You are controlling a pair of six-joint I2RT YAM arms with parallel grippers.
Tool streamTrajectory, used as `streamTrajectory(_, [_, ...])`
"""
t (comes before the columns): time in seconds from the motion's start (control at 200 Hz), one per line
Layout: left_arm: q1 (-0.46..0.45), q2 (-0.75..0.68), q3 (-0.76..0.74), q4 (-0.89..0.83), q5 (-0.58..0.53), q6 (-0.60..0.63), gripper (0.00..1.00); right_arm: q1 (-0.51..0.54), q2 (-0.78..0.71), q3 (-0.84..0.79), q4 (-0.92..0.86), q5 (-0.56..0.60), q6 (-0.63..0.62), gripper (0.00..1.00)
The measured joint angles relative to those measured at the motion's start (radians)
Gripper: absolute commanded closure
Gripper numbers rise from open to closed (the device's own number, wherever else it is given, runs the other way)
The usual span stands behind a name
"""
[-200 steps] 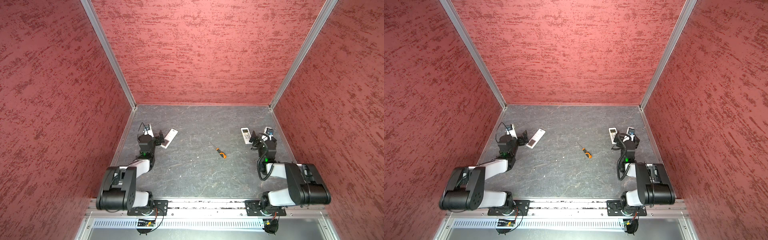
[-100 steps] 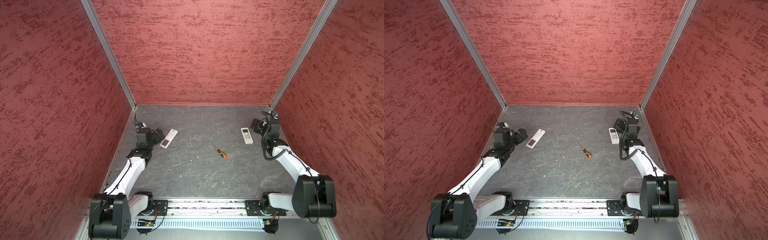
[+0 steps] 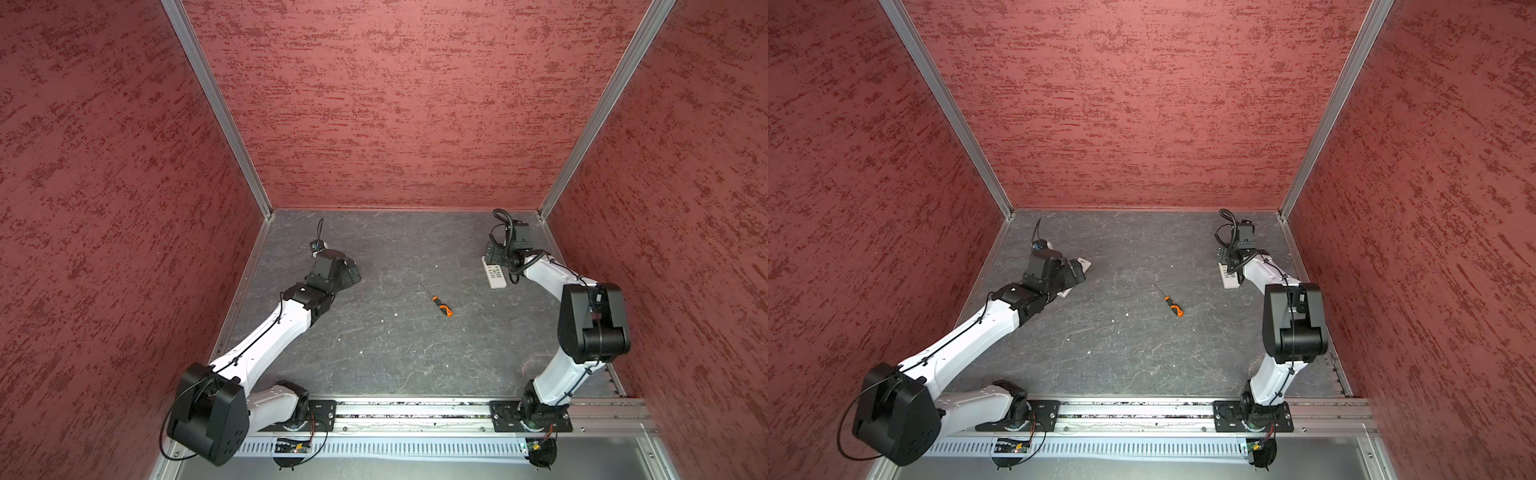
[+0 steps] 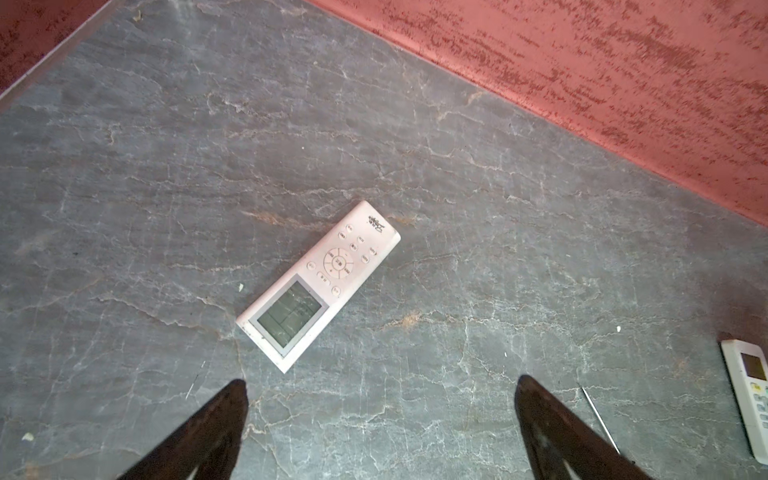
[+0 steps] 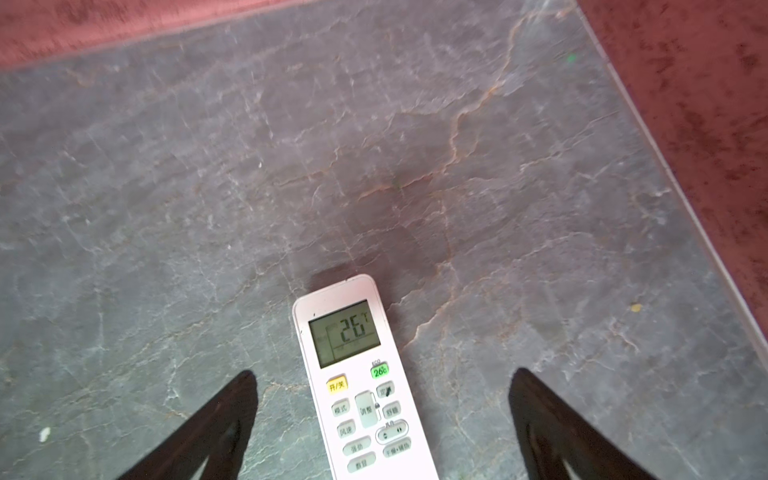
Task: Unload the batteries from the remote control
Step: 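Close the right gripper on the white AC remote while the left arm advances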
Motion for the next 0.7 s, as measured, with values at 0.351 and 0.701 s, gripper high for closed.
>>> streamTrajectory(0.351, [-0.036, 0.038, 0.002, -0.063, -0.023, -0.066, 0.01, 0.009, 0.098, 0.031, -0.112, -0.043, -0.064, 0.12])
streamTrajectory(0.701, [-0.04, 0.038, 0.003, -0.074, -0.021, -0.088, 0.01, 0.039, 0.129, 0.031, -0.156, -0.053, -0.073, 0.23])
